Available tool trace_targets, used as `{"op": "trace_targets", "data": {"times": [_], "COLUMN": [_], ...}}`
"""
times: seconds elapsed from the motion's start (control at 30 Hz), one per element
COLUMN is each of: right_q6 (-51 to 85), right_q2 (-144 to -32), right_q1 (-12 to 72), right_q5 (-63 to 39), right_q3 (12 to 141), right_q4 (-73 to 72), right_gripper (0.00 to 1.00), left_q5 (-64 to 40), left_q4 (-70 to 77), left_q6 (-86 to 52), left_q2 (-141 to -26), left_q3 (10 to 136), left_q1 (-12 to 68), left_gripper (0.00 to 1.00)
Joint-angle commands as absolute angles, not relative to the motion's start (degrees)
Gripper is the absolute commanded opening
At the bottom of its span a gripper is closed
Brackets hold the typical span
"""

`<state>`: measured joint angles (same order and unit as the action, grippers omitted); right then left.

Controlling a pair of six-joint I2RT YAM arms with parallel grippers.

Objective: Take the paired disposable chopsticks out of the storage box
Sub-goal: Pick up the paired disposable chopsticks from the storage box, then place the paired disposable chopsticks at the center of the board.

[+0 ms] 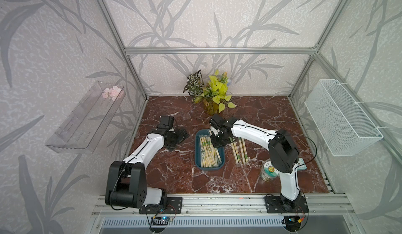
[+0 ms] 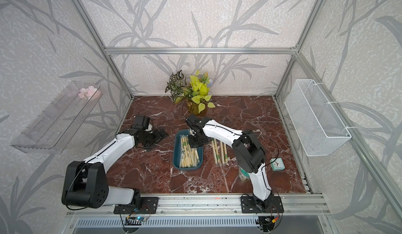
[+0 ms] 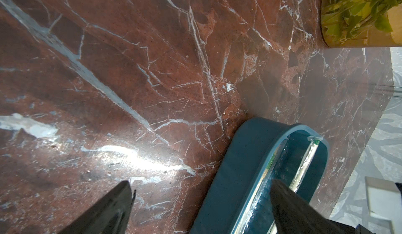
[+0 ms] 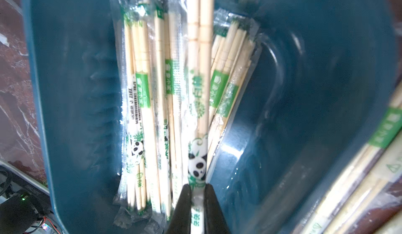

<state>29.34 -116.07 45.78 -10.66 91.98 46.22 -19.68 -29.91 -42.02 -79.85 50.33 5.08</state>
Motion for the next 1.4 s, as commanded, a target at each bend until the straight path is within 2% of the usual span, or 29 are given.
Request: {"op": "trace_targets", "data": {"times": [0.0, 0.43, 0.8, 1.1, 1.37], "right_q6": [30.57, 33.32, 31.08, 29.51, 29.28], "right_q2": [-113.45, -106.38, -99.56, -102.64, -107.11], "right_q1": [45.33, 41.22, 34.79, 34.83, 36.86], "right_q5": [-11.21, -13.20, -9.90, -9.83, -10.20], "right_q3": [91.23, 90.06, 81.22, 75.35, 75.02], "right_q4": [45.45, 44.07, 44.29, 41.65, 40.59], "right_gripper": [0.05, 0.05, 0.05, 0.05, 0.05], "left_q5": [-20.20, -20.23, -20.54, -20.53, -20.31], "left_q4": [-29.71, -29.97, -30.07, -30.08, -30.38], "left_q6": [-41.41, -41.37, -41.28, -41.38, -41.40], "left_q2": [-79.81, -80.11, -80.25, -80.54, -80.62], "left_q3": [50.35, 50.74, 51.17, 51.46, 51.54], "left_q1": [4.73, 4.70, 4.67, 4.79, 4.79], "left_gripper": [0.99, 0.99, 0.99, 0.99, 0.99]}}
